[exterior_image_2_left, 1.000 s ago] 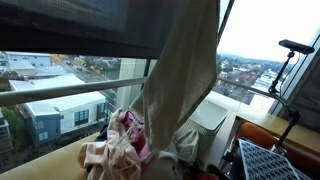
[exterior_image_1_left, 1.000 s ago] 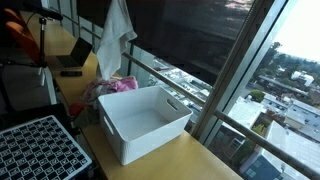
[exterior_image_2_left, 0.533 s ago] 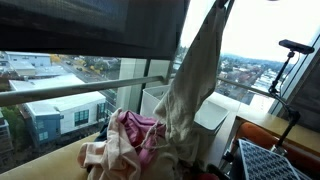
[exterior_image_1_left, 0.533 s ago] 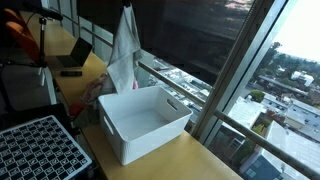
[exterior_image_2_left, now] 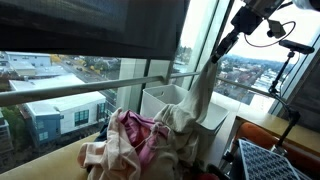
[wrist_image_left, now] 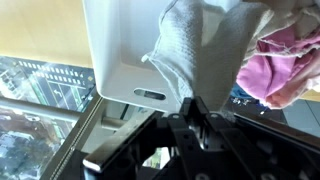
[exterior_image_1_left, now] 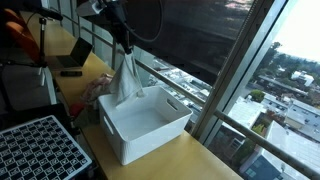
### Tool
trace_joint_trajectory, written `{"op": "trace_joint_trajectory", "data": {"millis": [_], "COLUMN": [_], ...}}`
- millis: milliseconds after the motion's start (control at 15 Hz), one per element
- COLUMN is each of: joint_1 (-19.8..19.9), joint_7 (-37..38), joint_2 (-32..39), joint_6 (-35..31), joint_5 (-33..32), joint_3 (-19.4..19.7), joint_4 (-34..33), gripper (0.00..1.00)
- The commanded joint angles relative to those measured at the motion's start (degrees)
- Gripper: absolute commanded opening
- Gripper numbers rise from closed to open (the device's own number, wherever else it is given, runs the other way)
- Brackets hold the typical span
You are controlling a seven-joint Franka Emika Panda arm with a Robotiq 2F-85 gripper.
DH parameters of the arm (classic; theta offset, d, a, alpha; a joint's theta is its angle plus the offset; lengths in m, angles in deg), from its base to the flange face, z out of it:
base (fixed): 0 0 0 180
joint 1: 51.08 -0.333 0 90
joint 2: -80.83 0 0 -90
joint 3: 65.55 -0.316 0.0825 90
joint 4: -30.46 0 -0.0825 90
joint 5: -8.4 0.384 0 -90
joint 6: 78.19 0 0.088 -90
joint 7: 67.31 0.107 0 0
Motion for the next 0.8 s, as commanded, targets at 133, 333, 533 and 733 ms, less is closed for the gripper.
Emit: {"op": "trace_joint_trajectory", "data": {"millis": [133,333,533,733], "joint_1": [0.86,-0.69,-2.92,-5.6], "joint_7": [-0.48,0.29,1.44,2.94], "joint_2": [6.83,10.31,13.22,16.13], "joint_6": [-10.57,-12.23,-12.93,-13.18], "joint_5": [3.23,3.9,3.58,3.2], "joint_3": [1.08,-0.51,-2.45,-4.33], "joint_4": [6.4,7.58,7.39,6.38], "gripper": [0.02,0.39,0.6,0.82]}}
